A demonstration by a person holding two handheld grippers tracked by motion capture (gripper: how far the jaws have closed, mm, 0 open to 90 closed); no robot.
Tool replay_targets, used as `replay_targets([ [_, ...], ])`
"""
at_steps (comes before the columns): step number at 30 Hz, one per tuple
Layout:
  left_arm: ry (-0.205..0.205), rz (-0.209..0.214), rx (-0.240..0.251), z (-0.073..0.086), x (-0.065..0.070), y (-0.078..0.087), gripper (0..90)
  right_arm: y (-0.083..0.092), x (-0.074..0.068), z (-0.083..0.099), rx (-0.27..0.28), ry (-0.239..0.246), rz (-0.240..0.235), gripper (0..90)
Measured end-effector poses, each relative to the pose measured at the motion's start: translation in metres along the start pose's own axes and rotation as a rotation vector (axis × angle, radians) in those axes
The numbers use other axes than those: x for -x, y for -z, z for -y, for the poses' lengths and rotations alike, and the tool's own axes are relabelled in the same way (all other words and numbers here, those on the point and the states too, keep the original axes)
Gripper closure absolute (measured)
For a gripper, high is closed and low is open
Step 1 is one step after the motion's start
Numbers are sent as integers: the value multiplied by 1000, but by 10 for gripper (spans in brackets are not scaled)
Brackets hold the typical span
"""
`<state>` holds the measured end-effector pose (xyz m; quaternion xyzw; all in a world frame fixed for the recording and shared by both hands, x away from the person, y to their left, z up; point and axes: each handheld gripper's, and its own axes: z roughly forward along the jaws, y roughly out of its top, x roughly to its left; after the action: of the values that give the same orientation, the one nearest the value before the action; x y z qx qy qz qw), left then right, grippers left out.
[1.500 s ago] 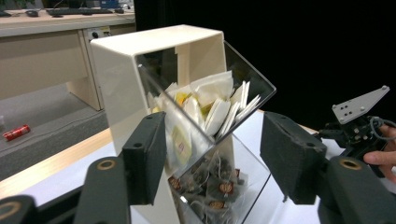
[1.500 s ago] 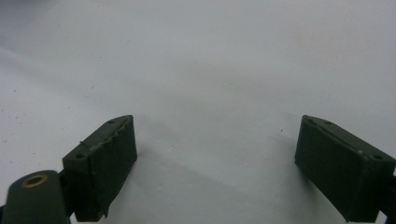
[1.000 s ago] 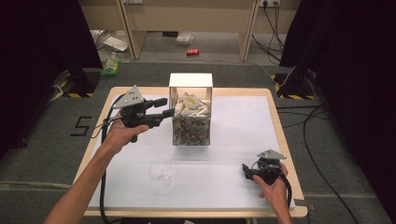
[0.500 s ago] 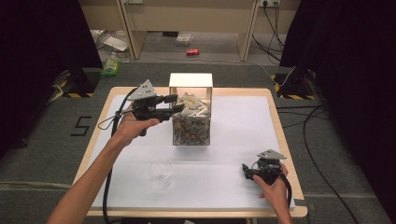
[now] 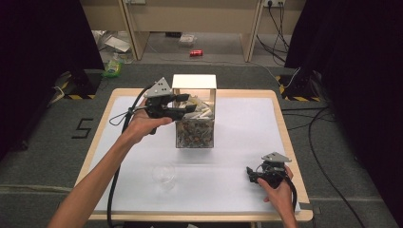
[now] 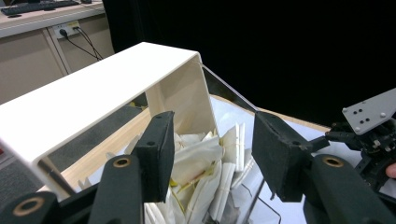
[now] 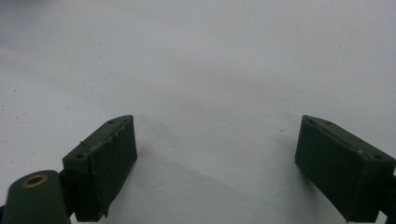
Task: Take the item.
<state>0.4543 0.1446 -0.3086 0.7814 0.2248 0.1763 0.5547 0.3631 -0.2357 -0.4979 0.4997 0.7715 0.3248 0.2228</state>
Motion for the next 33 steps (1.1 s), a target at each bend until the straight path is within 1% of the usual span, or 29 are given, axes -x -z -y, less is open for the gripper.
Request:
replay_targets([
  [1,-5,6,-17,0,0,-4,486,0,0,0,-1,-3,-1,132],
  [3,-12,1,-32,0,-1,-6,486,0,0,0,0,0,0,132],
  [4,-9,-4,-35,0,-2,-7,487,0,0,0,0,0,0,132],
  [7,4,-2,-35,0,-4,-9,492,0,0,0,0,0,0,132],
  [9,-8,-3,-48,0,-2,-11,506,0,0,0,0,0,0,132],
  [11,-24,-14,-68,0,-1,-14,522,0,0,0,0,0,0,132],
  [15,-17,-16,-78,1,-3,-17,562,0,0,0,0,1,1,133],
  [20,-12,-10,-92,2,-4,-17,665,0,0,0,0,0,0,132],
  [24,-29,-15,-115,3,-2,-16,752,0,0,0,0,1,-1,133],
  [30,-29,-21,-112,2,0,-16,863,0,0,0,0,0,-1,133],
  [33,-22,-32,-107,1,0,-16,888,0,0,0,0,0,-1,133],
])
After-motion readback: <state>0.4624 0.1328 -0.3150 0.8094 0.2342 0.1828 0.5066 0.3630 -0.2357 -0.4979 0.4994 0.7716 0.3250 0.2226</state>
